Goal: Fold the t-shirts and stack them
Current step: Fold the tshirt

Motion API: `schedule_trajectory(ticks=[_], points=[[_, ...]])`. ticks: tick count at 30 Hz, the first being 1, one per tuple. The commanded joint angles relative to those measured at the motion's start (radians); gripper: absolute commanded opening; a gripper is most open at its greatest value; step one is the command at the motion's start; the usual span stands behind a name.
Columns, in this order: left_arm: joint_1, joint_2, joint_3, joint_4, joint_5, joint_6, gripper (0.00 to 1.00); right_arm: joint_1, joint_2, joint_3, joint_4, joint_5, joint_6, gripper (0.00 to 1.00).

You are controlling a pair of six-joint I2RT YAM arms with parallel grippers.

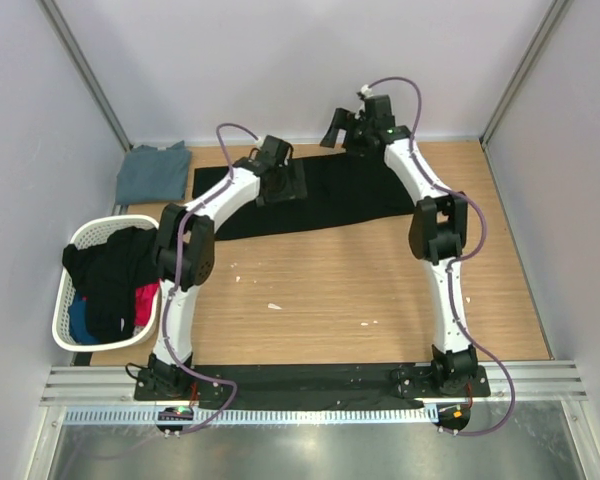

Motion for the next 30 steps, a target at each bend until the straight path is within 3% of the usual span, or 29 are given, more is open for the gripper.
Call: schedule_trajectory(ticks=[1,6,9,13,22,30], points=[[0.066,-0.045,0.103,-0.024,0.008,0.075,0.96,-0.039,-0.244,-0.044,-0.12,0.187,-0.033,1.0],[0.144,0.01,0.166,-0.044,0.016,0.162,0.97,-0.039,-0.314,-0.207,-0.206,0.426,0.013,1.0],[0.156,0.051,0.177,-0.084,0.012,0.152,0.96,-0.042,-0.3,-0.276,-0.225,0.483,0.071,1.0],[0.153,0.057,0.101,-0.083,-0.033,0.081,0.96,-0.059,-0.256,-0.372,-0.128,0.435,0.139,1.0],[0.153,0.099,0.047,-0.165,-0.113,-0.048,0.96,-0.071,-0.084,-0.24,-0.123,0.454,0.145,1.0],[0.155,0.117,-0.001,-0.231,-0.085,-0.125,0.96,-0.079,-0.058,-0.257,-0.116,0.456,0.118,1.0]])
